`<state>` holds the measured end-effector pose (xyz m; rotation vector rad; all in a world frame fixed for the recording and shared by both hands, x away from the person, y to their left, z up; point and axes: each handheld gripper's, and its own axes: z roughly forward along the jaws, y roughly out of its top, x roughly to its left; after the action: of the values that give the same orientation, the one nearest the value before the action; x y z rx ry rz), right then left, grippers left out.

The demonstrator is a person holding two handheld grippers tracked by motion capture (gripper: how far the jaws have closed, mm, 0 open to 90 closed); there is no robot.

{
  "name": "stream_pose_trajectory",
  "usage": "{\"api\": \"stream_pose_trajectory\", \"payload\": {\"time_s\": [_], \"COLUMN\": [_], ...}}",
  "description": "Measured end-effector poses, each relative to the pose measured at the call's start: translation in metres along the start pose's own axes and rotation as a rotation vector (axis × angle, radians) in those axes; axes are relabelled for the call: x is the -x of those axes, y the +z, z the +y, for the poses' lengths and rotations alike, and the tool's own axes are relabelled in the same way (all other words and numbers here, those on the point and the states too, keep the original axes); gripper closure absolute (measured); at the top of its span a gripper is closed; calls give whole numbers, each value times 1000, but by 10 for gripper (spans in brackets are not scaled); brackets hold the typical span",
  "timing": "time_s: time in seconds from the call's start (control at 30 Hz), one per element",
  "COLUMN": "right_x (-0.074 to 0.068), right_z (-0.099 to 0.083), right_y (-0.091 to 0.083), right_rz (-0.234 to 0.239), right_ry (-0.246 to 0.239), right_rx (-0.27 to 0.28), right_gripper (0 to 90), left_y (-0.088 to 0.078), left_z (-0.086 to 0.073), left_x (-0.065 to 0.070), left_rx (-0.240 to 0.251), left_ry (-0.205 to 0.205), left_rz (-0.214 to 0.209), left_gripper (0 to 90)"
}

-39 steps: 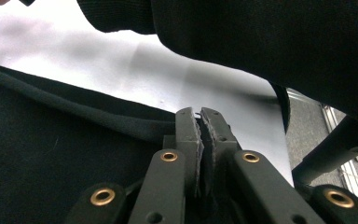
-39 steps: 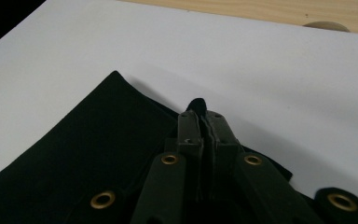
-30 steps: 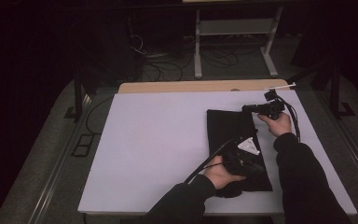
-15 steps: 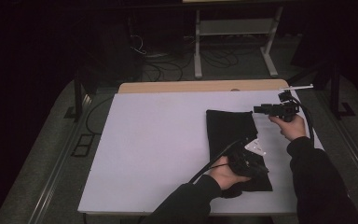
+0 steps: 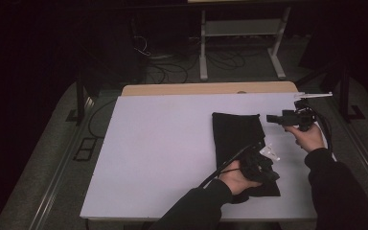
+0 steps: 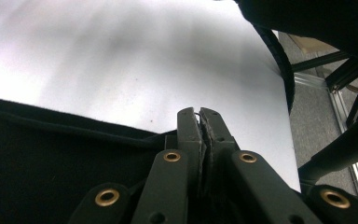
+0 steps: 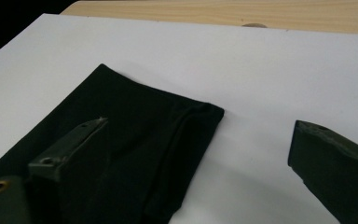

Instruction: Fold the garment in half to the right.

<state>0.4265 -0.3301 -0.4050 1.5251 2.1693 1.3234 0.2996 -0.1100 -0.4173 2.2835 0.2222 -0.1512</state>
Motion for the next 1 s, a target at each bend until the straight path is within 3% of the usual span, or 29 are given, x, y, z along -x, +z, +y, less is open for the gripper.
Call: {"api": "stream_pose_trajectory", "payload": {"time_s": [0.1,0.3,0.4,0.5,0.53,0.67,0.87,1.0], "right_x": [-2,-3,-3,-3,-2,1,1,-1], "right_z": [-5,-15,-19,-23,-24,-29,-32,-33], "right_y": [-4,-12,-18,-25,-26,-32,-37,-39], "right_rz": [3,8,4,4,8,9,5,7], "right_ry": [-11,-16,-16,-13,-10,0,1,-4], "right_rx": [-8,-6,-8,5,15,29,38,44], "right_gripper": [45,24,13,11,11,8,2,2], "left_y": [4,14,19,26,28,31,27,22], "left_z": [2,3,3,3,3,2,4,6], "left_x": [-1,-2,-5,-5,-7,-7,-4,0], "left_rx": [-12,-30,-56,-77,-83,-104,-76,-57], "left_ry": [18,-11,2,-16,0,-12,-27,-21], "left_rz": [7,1,6,1,9,11,-25,-13], "left_gripper": [863,863,863,863,862,855,757,653]}}
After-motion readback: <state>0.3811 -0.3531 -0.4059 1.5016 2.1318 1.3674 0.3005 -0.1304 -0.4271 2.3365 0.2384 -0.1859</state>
